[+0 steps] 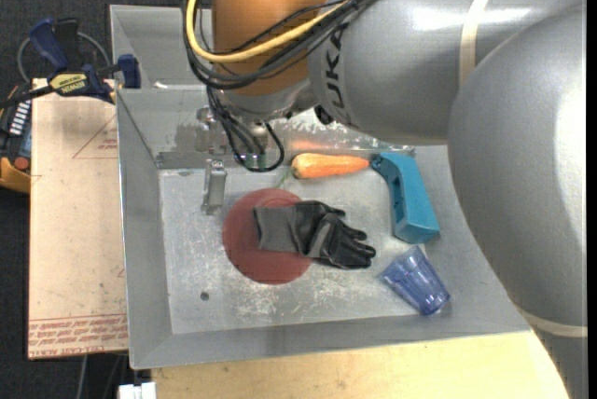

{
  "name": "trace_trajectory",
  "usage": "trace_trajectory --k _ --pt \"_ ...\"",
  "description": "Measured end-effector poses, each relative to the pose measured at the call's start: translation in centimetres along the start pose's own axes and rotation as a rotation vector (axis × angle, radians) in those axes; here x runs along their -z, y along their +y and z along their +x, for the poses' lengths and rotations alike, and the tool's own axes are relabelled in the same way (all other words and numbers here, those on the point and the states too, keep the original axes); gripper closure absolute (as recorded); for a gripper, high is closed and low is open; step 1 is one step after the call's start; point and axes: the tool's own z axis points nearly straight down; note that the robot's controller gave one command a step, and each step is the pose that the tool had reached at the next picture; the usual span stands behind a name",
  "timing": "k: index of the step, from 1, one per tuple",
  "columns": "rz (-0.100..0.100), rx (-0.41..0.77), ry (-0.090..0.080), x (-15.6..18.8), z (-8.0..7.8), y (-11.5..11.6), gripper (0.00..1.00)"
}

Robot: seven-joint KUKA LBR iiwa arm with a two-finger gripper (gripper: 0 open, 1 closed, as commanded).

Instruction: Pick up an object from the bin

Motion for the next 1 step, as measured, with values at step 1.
trace_trajectory --k 1 --pt "-0.002 0.711 -0.004 -13.30 -1.09 0.62 1.00"
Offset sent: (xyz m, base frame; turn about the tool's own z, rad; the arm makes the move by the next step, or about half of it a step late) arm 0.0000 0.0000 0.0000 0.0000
